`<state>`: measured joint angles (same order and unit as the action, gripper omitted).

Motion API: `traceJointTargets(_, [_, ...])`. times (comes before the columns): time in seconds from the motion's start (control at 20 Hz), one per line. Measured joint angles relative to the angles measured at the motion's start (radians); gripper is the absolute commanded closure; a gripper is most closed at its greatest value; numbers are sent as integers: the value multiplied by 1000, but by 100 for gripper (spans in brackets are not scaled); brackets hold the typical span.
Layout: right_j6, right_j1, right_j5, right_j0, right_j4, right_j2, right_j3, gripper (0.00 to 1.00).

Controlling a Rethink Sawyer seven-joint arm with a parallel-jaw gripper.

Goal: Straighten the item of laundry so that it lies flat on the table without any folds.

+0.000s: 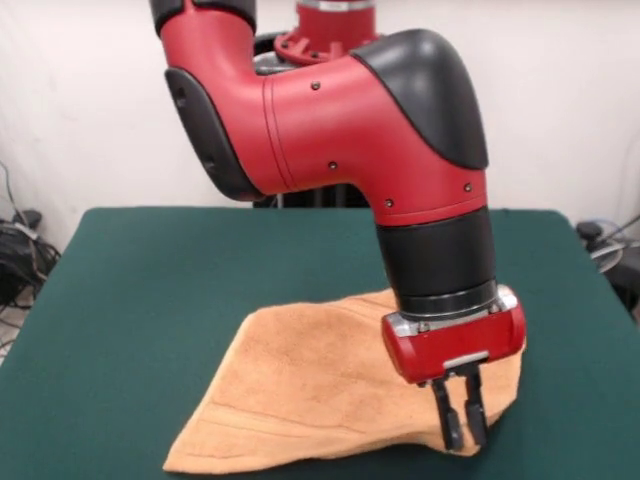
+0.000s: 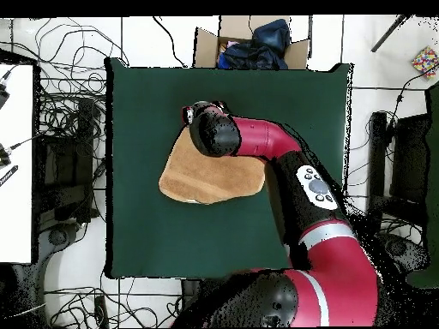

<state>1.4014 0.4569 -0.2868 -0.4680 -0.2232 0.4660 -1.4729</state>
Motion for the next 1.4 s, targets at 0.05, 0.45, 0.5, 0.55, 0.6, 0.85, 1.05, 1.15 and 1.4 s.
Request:
traceJointTargets(0.05, [0,0,20,1,0,6,-7,100])
traceJointTargets(0.45, [0,0,82,0,0,49,-15,100])
traceJointTargets(0.5, [0,1,97,-1,0,56,-17,100])
traceJointTargets(0.55, [0,1,111,-2,0,62,-19,100])
traceJointTargets(0.6, [0,2,119,-2,0,66,-20,100])
traceJointTargets(0.85, [0,6,176,-10,0,98,-28,100])
traceJointTargets(1.05, [0,7,224,-29,0,130,-38,100])
traceJointTargets(1.15, [0,7,249,-46,0,152,-54,100])
traceJointTargets(1.4, [0,7,257,-66,0,170,-75,100])
